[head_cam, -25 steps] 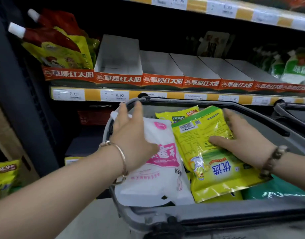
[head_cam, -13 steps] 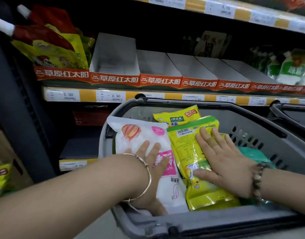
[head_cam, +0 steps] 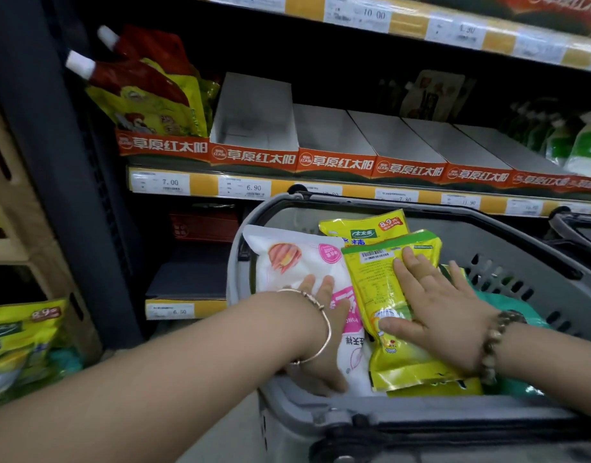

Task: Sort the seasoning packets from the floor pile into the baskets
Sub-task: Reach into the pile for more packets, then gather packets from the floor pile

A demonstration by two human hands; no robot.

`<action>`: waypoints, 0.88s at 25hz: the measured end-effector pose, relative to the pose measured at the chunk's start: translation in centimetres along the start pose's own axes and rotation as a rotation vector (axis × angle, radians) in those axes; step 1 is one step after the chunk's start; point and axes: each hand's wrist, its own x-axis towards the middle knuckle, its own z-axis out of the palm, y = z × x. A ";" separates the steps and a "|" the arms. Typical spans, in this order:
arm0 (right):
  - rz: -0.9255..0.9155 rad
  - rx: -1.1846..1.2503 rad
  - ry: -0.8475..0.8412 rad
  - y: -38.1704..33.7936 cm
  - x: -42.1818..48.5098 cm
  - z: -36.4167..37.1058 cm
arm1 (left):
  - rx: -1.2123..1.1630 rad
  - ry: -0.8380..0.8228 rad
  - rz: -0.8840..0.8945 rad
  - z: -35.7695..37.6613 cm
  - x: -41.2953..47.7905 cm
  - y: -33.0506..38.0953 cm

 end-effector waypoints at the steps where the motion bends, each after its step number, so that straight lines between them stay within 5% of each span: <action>1: 0.013 0.011 -0.011 -0.4 0.0 -0.4 | -0.015 0.068 0.019 -0.5 -0.6 -0.2; 9: -0.260 0.157 0.198 -8.1 0.1 -6.5 | -0.325 0.638 -0.095 0.3 -10.8 -6.8; 14: -0.550 0.274 0.282 -18.4 -0.9 -8.9 | -0.317 0.663 -0.340 6.8 -20.4 -11.3; 22: -0.867 0.244 0.165 -36.9 -2.6 -3.9 | -0.459 0.581 -0.779 22.1 -32.8 -12.7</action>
